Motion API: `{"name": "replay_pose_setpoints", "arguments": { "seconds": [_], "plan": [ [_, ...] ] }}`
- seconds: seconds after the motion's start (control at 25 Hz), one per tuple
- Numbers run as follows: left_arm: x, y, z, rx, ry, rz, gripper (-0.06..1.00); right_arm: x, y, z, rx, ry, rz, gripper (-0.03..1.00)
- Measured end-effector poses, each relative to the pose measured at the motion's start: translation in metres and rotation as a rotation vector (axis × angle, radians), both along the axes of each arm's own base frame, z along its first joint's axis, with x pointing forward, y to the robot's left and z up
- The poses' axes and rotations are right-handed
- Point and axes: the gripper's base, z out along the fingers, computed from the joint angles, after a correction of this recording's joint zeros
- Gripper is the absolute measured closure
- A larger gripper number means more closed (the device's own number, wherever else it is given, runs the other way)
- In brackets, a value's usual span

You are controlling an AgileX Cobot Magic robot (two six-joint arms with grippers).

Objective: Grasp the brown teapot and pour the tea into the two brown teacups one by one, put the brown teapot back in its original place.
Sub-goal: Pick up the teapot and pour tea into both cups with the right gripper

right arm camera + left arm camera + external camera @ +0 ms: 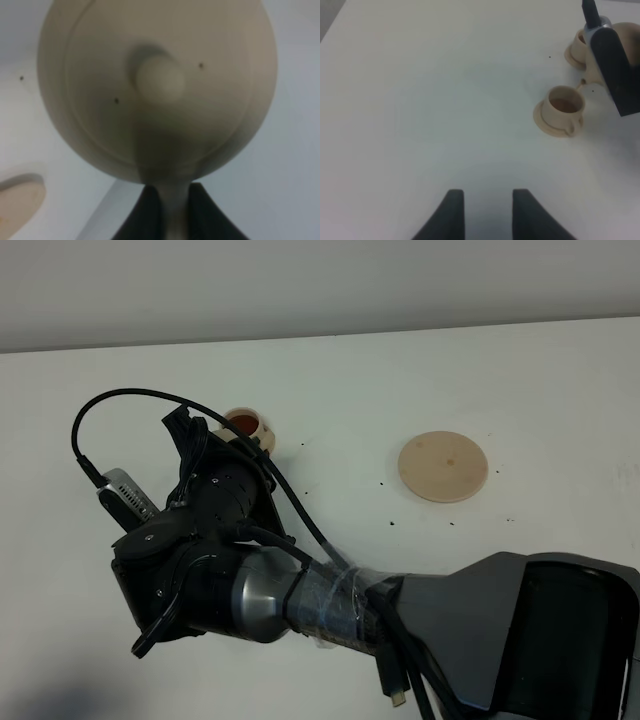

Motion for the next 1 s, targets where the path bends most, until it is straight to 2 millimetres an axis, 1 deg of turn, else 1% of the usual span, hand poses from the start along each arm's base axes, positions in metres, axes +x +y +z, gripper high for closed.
{"name": "replay_pose_setpoints", "arguments": {
  "seconds": [1.0],
  "plan": [
    [0.0000, 0.0000, 0.0000, 0.000, 0.000, 0.000, 0.66, 0.0005, 0.0002, 0.0009, -0.008, -0.012, 0.007, 0.84]
  ]
}}
